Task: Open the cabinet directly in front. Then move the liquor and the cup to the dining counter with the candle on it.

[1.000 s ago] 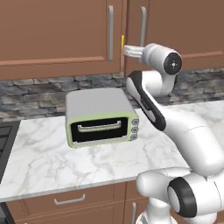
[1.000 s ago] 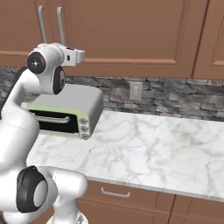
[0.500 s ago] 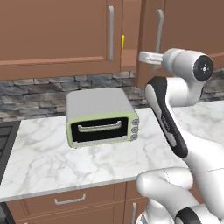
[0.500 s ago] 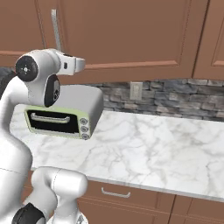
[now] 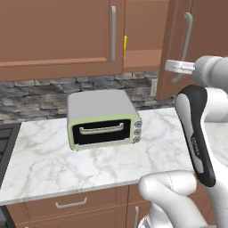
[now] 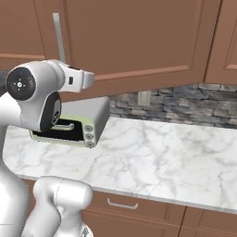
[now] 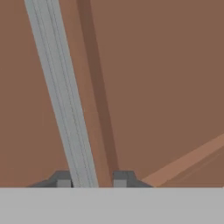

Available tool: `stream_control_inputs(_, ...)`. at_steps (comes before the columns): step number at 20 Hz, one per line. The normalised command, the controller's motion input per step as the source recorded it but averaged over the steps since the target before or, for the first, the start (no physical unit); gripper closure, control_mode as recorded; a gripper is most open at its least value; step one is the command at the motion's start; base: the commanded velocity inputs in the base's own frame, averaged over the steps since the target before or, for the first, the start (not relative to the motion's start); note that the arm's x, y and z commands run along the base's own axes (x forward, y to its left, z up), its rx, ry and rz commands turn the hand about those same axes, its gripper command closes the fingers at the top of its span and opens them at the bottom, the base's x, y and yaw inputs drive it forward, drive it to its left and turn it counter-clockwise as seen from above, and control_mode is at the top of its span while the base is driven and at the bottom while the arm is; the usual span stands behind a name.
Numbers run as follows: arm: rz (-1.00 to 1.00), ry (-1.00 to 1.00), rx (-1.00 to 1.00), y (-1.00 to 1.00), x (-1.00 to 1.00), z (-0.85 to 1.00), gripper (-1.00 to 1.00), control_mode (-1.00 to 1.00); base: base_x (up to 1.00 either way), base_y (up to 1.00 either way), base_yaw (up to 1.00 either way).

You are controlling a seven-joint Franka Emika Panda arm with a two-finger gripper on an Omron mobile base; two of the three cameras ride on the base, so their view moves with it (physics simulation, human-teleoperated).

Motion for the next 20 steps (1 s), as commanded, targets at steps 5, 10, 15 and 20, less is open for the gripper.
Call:
stream_control_inputs(5,0.0,0.0,0.0,-0.5,-0.65,0.0,1.0,-1.0,0.0,0.0,0.0)
stream_control_inputs(10,0.02,0.0,0.0,-0.17,-0.24,0.0,1.0,-1.0,0.0,0.0,0.0)
stream_control_inputs(15,0.0,0.0,0.0,0.0,0.02,0.0,-1.0,-1.0,0.0,0.0,0.0)
stream_control_inputs(20,0.0,-0.03,0.0,-0.07,-0.53,0.02,-1.0,-1.0,0.0,0.0,0.0)
